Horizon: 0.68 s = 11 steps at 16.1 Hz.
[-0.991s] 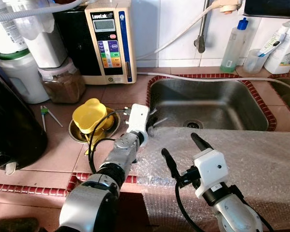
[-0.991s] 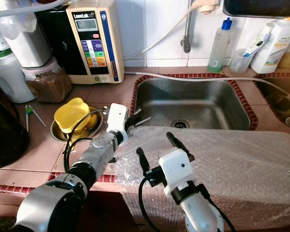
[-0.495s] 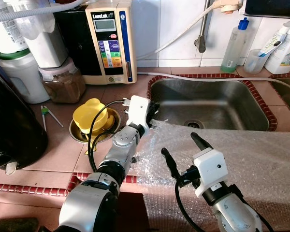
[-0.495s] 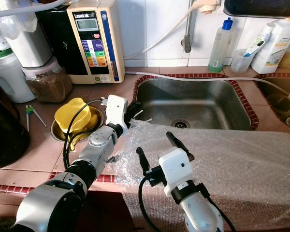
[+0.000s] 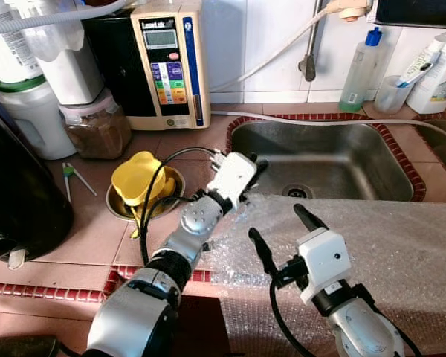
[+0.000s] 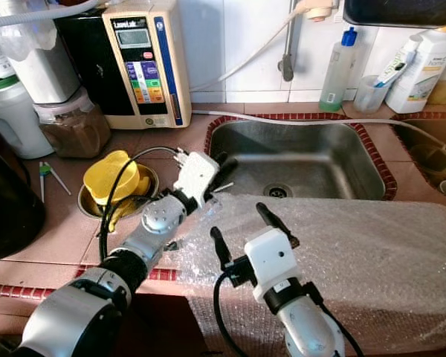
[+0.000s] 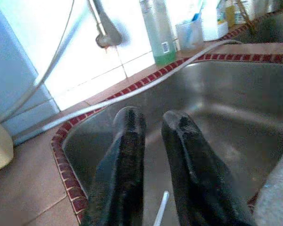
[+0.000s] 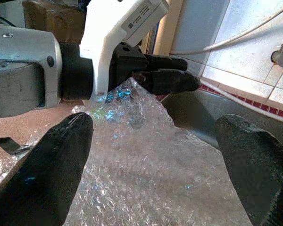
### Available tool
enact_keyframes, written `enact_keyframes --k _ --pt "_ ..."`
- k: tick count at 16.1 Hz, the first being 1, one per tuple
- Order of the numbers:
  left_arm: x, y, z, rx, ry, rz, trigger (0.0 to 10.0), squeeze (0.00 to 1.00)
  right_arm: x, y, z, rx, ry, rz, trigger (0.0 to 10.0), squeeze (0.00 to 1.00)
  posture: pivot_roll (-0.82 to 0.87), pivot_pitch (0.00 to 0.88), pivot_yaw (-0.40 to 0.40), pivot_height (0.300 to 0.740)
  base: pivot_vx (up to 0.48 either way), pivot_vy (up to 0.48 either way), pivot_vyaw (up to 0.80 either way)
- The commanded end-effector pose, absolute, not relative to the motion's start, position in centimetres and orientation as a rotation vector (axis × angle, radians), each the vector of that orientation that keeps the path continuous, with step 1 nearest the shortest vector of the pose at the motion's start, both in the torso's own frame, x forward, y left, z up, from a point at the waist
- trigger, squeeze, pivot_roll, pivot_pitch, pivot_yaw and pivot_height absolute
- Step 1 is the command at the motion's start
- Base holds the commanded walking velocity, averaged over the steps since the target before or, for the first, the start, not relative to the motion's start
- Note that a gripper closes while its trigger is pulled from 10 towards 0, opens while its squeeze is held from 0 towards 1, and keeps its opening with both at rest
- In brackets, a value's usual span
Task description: Kitchen organization
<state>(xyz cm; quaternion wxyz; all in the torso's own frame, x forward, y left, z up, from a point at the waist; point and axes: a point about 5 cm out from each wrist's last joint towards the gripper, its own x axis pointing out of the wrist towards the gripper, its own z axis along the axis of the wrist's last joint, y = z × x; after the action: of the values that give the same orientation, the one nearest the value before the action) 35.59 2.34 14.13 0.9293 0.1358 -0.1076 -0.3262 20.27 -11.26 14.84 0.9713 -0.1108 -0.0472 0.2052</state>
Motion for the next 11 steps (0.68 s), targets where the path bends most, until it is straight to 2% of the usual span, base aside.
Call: enact_keyframes --k 1,5,8,11 --pt "35.2 1.9 14.2 0.341 -0.266 -0.702 10.0 1.00 20.3 -11.3 14.9 -0.223 -0.100 0.407 10.0 0.00 -0.04 0.008 0.075 0.740 0.000 0.000 0.00" --pt "34.8 1.1 13.3 0.439 -0.245 -0.705 10.0 1.00 20.1 -11.3 14.9 -0.221 -0.096 0.412 10.0 0.00 -0.05 0.018 0.069 0.740 0.000 0.000 0.00" --pt "35.1 0.8 13.6 0.394 -0.218 -0.655 10.0 1.00 20.0 -11.1 15.0 -0.215 -0.094 0.413 10.0 0.00 -0.05 0.026 0.069 0.740 0.000 0.000 0.00" --pt "36.5 3.2 15.7 0.296 -0.285 -0.468 10.0 1.00 20.3 -11.4 15.3 -0.218 -0.118 0.375 10.0 0.00 -0.04 0.029 0.070 0.740 0.000 0.000 0.00"
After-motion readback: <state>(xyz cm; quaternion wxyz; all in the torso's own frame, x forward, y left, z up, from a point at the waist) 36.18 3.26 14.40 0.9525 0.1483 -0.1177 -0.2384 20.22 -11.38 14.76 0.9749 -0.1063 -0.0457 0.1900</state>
